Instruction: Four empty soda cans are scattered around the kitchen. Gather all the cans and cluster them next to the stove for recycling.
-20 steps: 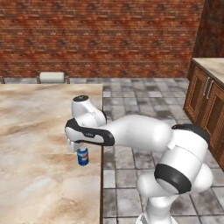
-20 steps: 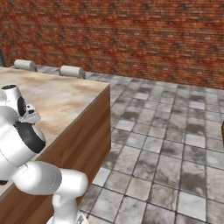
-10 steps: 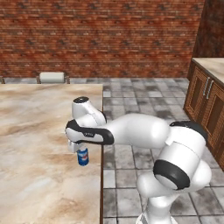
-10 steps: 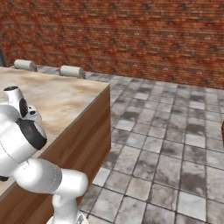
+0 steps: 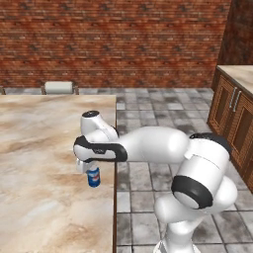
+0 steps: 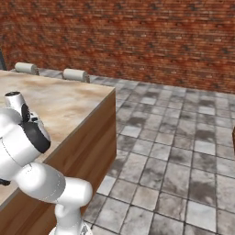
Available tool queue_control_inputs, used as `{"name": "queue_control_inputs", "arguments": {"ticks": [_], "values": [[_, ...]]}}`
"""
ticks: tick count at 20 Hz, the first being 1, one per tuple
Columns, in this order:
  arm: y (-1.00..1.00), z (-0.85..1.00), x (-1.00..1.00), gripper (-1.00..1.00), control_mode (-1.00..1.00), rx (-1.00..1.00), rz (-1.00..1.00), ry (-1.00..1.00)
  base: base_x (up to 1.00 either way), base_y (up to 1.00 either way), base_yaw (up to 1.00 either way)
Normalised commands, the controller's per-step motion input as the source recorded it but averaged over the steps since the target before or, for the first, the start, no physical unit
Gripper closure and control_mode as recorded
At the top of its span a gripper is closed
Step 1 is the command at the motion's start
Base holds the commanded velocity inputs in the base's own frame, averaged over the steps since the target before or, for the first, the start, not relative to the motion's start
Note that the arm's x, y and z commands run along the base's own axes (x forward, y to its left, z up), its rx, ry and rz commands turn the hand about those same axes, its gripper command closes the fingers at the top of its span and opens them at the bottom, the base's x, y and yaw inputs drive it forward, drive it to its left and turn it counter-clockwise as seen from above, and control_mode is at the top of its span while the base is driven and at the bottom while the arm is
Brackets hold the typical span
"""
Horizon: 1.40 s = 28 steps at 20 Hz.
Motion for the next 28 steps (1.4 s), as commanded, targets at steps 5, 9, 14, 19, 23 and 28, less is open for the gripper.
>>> {"name": "queue_control_inputs", "arguments": {"ticks": [5,9,14,19,23,28], "values": [[0.01,-0.09,0.03,-1.0,-1.0,-0.01,0.0,0.04,0.0,0.0,0.0],[0.03,-0.1,0.01,-1.0,-1.0,-0.01,0.0,0.03,0.0,0.0,0.0],[0.03,-0.1,0.01,-1.0,-1.0,-0.01,0.0,0.02,0.0,0.0,0.0],[0.0,-0.08,0.03,-1.0,-1.0,0.0,0.0,0.02,0.0,0.0,0.0],[0.01,-0.09,0.03,-1.0,-1.0,0.0,0.0,0.01,0.0,0.0,0.0],[0.01,-0.07,0.03,-1.0,-1.0,0.0,0.0,0.01,0.0,0.0,0.0]]}}
